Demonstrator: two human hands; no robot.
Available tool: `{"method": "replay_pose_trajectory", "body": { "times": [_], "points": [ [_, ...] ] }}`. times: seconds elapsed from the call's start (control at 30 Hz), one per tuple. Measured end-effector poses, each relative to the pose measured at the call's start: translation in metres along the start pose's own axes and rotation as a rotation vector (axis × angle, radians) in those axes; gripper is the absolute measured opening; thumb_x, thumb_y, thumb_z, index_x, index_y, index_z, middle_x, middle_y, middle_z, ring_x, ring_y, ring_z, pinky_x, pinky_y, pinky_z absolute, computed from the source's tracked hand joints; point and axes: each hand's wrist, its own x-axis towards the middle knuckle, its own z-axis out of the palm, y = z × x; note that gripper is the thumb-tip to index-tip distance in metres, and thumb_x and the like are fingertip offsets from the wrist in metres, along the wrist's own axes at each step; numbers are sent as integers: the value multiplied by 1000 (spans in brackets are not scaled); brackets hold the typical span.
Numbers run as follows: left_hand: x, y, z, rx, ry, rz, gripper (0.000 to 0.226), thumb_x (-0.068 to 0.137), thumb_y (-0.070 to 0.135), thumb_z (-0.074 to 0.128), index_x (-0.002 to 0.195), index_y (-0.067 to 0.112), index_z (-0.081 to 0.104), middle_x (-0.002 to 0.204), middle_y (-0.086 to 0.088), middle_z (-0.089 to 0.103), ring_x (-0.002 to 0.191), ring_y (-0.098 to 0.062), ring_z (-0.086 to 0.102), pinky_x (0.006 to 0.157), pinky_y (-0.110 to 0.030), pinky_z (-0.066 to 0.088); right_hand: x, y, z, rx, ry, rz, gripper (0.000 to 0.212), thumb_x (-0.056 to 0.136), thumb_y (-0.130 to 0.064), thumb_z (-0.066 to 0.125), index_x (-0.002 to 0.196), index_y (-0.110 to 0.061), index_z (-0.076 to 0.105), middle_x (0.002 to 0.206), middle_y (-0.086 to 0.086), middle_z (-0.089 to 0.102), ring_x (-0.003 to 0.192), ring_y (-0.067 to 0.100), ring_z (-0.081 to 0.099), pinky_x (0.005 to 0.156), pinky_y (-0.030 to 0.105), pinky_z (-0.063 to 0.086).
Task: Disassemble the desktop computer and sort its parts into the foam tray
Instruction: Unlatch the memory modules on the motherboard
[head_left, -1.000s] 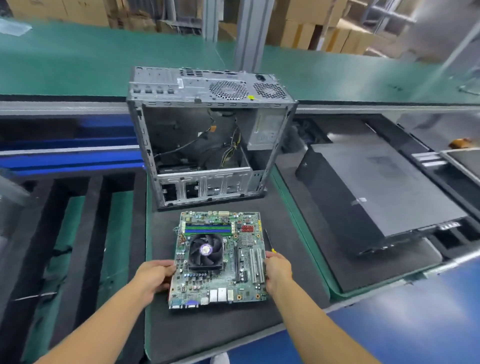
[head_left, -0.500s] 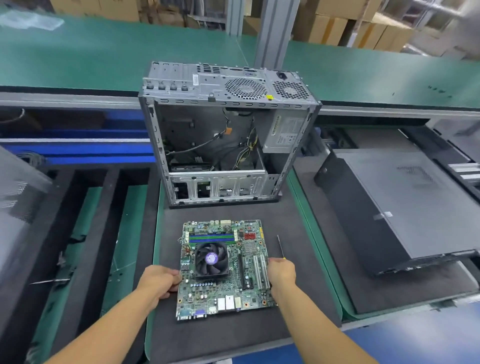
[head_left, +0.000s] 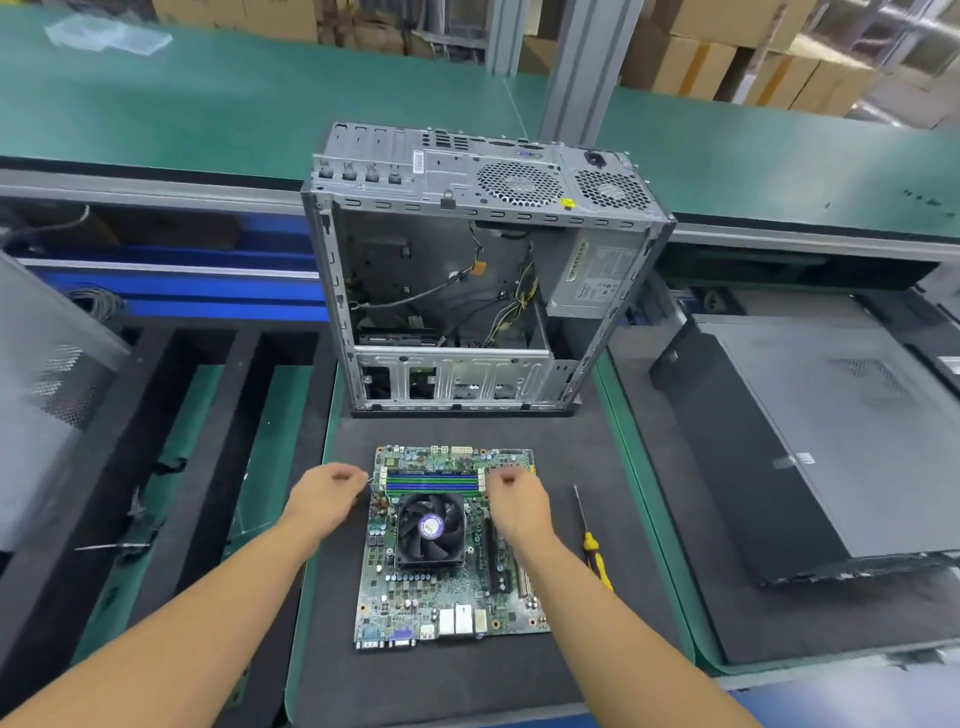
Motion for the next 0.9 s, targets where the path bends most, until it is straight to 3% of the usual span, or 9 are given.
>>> {"method": "replay_pose_trajectory", "body": {
  "times": [0.1, 0.2, 0.3, 0.4, 0.47, 0.53, 0.63, 0.77, 0.9],
  "points": [
    [9, 10, 10, -105, -11, -83, 17, 90, 34, 70, 98, 19, 71, 105, -5, 69, 99, -26, 66, 80, -41, 60, 21, -8, 1, -23, -33, -3, 26, 98, -22, 46, 76, -12, 54, 65, 6, 51, 60, 19, 40, 59, 30, 33],
    [17, 17, 17, -81, -12, -146, 34, 86, 39, 75, 106, 12, 71, 101, -2, 67, 92, -19, 64, 71, -34, 59, 39, -8, 4, -65, -73, 31, 27, 97, -22, 51, 74, -9, 57, 70, 18, 56, 66, 21, 48, 61, 36, 46],
    [23, 23, 21, -63, 17, -201, 41, 82, 38, 79, 108, 8, 71, 99, -2, 67, 85, -18, 65, 60, -30, 56, 52, -7, 6, -93, -73, 44, 29, 96, -26, 58, 70, -14, 53, 72, 21, 66, 70, 30, 67, 77, 41, 56],
    [27, 26, 23, -60, 40, -248, 39, 79, 34, 83, 105, 8, 71, 100, -4, 67, 82, -19, 65, 59, -31, 55, 62, -4, 7, -136, -90, 56, 40, 95, -27, 61, 57, -19, 49, 64, 8, 59, 81, 34, 73, 69, 35, 56],
    [30, 24, 23, -68, 22, -248, 38, 79, 33, 82, 105, 8, 71, 98, -1, 65, 81, -19, 63, 58, -31, 56, 68, -2, 7, -137, -101, 73, 43, 94, -26, 62, 53, -20, 48, 61, 8, 58, 71, 32, 72, 62, 34, 55],
    [30, 22, 22, -58, 11, -224, 35, 81, 34, 81, 102, 8, 72, 96, 1, 64, 81, -18, 62, 59, -31, 58, 73, 2, 9, -130, -105, 88, 42, 94, -27, 64, 54, -19, 52, 62, 9, 61, 59, 26, 61, 62, 33, 55],
    [29, 22, 24, 77, 51, -147, 22, 86, 35, 76, 84, 15, 67, 86, -5, 64, 71, -24, 62, 67, -39, 62, 78, 2, 12, -160, -123, 98, 35, 94, -29, 64, 64, -12, 61, 72, 17, 71, 60, 22, 57, 67, 34, 56],
    [27, 28, 26, 191, 90, -148, 49, 90, 34, 71, 56, 10, 44, 57, -8, 45, 58, -24, 50, 75, -48, 61, 85, -1, 11, -217, -146, 152, 27, 95, -24, 62, 78, -3, 66, 87, 18, 74, 70, 24, 62, 69, 34, 56],
    [21, 39, 26, 337, 59, -107, 56, 95, 33, 64, 53, 10, 34, 53, -7, 40, 56, -25, 45, 75, -45, 60, 88, -3, 9, -168, -146, 233, 28, 92, -21, 65, 92, 6, 72, 88, 20, 74, 56, 22, 54, 53, 28, 46]
  ]
}}
